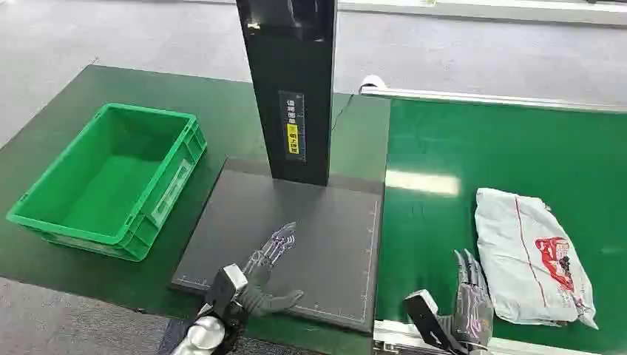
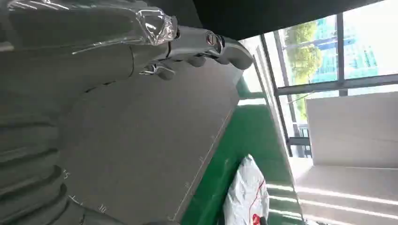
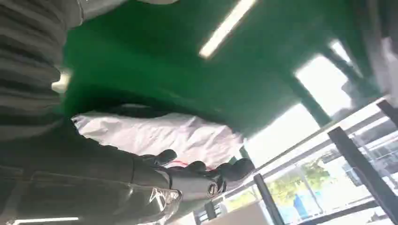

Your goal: Moved the parcel from conveyor to table for the left to box.

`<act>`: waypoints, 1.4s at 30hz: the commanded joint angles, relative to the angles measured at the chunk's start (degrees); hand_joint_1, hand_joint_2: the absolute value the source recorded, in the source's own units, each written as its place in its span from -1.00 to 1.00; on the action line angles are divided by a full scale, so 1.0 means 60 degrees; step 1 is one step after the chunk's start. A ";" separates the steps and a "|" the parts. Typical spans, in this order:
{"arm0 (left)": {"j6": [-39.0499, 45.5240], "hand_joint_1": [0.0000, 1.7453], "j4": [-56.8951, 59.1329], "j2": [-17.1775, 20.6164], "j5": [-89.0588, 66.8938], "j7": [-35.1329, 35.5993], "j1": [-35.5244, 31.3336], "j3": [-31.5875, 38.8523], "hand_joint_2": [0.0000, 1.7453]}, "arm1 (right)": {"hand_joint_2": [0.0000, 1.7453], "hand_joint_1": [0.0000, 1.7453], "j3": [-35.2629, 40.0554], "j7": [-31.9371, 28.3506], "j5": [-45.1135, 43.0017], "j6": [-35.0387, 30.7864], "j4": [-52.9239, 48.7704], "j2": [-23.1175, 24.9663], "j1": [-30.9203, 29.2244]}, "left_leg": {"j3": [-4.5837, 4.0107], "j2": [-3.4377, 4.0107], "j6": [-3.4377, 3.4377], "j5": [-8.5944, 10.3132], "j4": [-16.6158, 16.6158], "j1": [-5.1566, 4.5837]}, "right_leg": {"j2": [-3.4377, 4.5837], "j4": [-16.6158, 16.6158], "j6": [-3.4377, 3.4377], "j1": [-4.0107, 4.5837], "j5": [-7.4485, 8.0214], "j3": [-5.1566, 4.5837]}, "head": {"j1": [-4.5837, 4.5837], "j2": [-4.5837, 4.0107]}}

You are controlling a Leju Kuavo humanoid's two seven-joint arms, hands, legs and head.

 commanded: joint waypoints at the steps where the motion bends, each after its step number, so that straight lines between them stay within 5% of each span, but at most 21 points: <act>1: 0.0113 -1.00 0.1316 -0.0347 -0.0148 0.0020 -0.0257 0.0091 1.00 | 1.00 -1.00 -0.1376 0.0042 0.0890 -0.1266 0.2844 0.0109 -0.0406 | 0.0024 -0.0056 0.0016 0.0008 -0.0026 0.0004 | 0.0031 -0.0031 -0.0009 0.0000 0.0006 0.0031 | -0.0004 0.0000; 3: 0.0279 -1.00 0.1812 -0.0373 -0.0049 -0.0212 -0.0367 -0.0024 1.00 | 1.00 -1.00 -0.1304 -0.0278 0.0332 -0.2339 0.4494 -0.0388 -0.0750 | 0.0040 -0.0065 0.0019 0.0009 -0.0037 0.0010 | 0.0028 -0.0050 -0.0007 0.0004 0.0010 0.0052 | -0.0007 0.0000; 11: 0.0666 -1.00 0.2617 -0.0456 0.0320 -0.0602 -0.0454 -0.0355 1.00 | 1.00 -1.00 -0.4059 -0.2949 0.0174 -0.2339 0.7321 -0.1480 -0.2071 | 0.0021 -0.0062 0.0033 0.0004 -0.0023 -0.0017 | 0.0034 -0.0034 -0.0001 -0.0023 0.0013 0.0033 | -0.0007 0.0000; 17: 0.0879 -1.00 0.2927 -0.0516 0.0516 -0.0693 -0.0565 -0.0522 1.00 | 1.00 -1.00 -0.5422 -0.3412 0.0789 -0.2339 0.7739 -0.1787 -0.2447 | 0.0066 -0.0044 0.0065 -0.0022 0.0008 -0.0023 | 0.0016 -0.0020 0.0023 -0.0035 0.0001 0.0066 | -0.0004 0.0000; 24: 0.1023 -1.00 0.3072 -0.0509 0.0688 -0.0783 -0.0493 -0.0598 1.00 | 1.00 -1.00 -0.5460 -0.4062 0.0468 -0.2339 0.8683 -0.2319 -0.3083 | 0.0081 -0.0061 0.0098 -0.0033 0.0035 -0.0041 | 0.0027 -0.0028 0.0055 -0.0050 0.0010 0.0107 | 0.0000 0.0000; 25: 0.1056 -1.00 0.3103 -0.0493 0.0755 -0.0846 -0.0462 -0.0651 1.00 | 1.00 -0.22 -0.5375 -0.4337 0.0231 -0.2339 0.8896 -0.2452 -0.3251 | 0.0094 -0.0042 0.0097 -0.0042 0.0041 -0.0051 | 0.0028 -0.0021 0.0071 -0.0061 0.0002 0.0117 | 0.0000 0.0000; 26: 0.1076 -1.00 0.3110 -0.0484 0.0787 -0.0874 -0.0440 -0.0660 1.00 | 1.00 0.82 -0.5306 -0.4445 0.0122 -0.2339 0.9055 -0.2491 -0.3354 | 0.0082 -0.0058 0.0102 -0.0034 0.0034 -0.0050 | 0.0037 -0.0033 0.0073 -0.0060 0.0013 0.0113 | 0.0000 0.0000; 28: 0.1101 -1.00 0.3144 -0.0450 0.0860 -0.0923 -0.0429 -0.0715 1.00 | 1.00 1.00 -0.5104 -0.4852 -0.0300 -0.2339 0.9505 -0.2590 -0.3617 | 0.0082 -0.0033 0.0107 -0.0038 0.0034 -0.0062 | 0.0066 -0.0032 0.0082 -0.0071 0.0026 0.0103 | 0.0000 0.0000; 31: 0.1125 -1.00 0.3139 -0.0415 0.0951 -0.0966 -0.0407 -0.0786 1.00 | 1.00 1.00 -0.4510 -0.4965 -0.0980 -0.2206 0.9249 -0.2586 -0.3600 | 0.0089 -0.0013 0.0112 -0.0045 0.0040 -0.0078 | 0.0063 -0.0019 0.0093 -0.0090 0.0022 0.0121 | -0.0004 0.0000; 36: 0.1135 -1.00 0.3138 -0.0382 0.1068 -0.0962 -0.0497 -0.0939 1.00 | 1.00 1.00 -0.1907 -0.4965 -0.4028 -0.2339 0.6956 -0.2341 -0.2288 | 0.0074 -0.0046 0.0117 -0.0031 0.0028 -0.0071 | 0.0058 -0.0032 0.0082 -0.0082 0.0027 0.0109 | -0.0004 0.0000; 39: 0.1105 -1.00 0.2977 -0.0315 0.1071 -0.0925 -0.0465 -0.0963 1.00 | 1.00 1.00 -0.2370 -0.4944 -0.3709 -0.2339 0.4986 -0.1484 -0.1051 | 0.0082 -0.0080 0.0113 -0.0034 0.0024 -0.0062 | 0.0022 -0.0041 0.0089 -0.0074 0.0012 0.0129 | -0.0004 0.0000; 42: 0.1065 -1.00 0.2629 -0.0265 0.1046 -0.0747 -0.0352 -0.0916 1.00 | 1.00 1.00 -0.2413 -0.3689 -0.2226 -0.2339 0.2242 -0.0050 0.0190 | 0.0086 -0.0062 0.0108 -0.0042 0.0031 -0.0058 | 0.0019 -0.0033 0.0101 -0.0070 0.0000 0.0134 | 0.0000 0.0000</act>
